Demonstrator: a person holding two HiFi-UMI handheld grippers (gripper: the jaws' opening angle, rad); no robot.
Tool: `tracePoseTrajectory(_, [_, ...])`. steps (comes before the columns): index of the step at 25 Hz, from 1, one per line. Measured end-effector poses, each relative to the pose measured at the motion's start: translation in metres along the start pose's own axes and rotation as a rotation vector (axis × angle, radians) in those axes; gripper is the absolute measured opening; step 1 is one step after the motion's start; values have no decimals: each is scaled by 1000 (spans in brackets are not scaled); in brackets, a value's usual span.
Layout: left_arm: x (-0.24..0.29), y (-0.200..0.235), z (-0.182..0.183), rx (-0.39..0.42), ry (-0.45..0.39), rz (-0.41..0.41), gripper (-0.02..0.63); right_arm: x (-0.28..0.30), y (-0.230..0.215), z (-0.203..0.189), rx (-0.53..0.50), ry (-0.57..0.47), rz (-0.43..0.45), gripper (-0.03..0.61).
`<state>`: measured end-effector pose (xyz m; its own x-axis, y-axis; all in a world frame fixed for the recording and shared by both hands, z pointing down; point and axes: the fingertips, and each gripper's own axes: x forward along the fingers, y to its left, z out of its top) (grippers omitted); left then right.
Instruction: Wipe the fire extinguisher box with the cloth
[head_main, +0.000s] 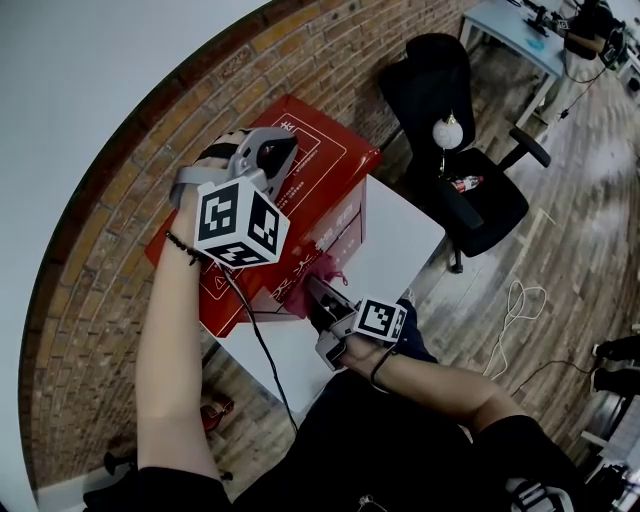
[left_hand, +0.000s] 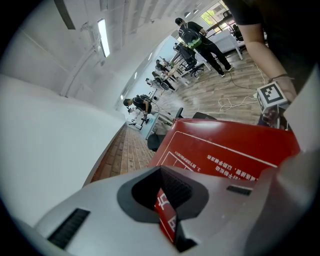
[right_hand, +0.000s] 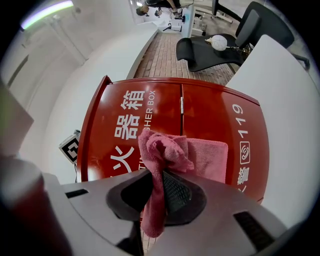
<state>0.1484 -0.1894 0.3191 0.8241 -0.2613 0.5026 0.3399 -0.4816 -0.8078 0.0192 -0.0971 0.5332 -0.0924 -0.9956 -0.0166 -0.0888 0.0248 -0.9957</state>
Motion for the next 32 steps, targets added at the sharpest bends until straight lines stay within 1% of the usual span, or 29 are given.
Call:
tracePoseTrajectory(8, [0,0,0,1,0,-3,28,1,-16,0,-8,4,-20,64])
tracePoseTrajectory(19, [0,0,0,0,1,-3,28,0,-23,0,-52,21,-42,64])
tracePoseTrajectory(22, [0,0,0,0,2,-3,27,-1,-26,-1,-60,27,-60,64])
tracePoseTrajectory(27, [0,-1,0,0,2,-1,28,-3,-45,-5,-51,44,-130,64])
tracePoseTrajectory(32, [0,0,0,0,0,-1,28,-2,-54,-5,-49,42,-134,64])
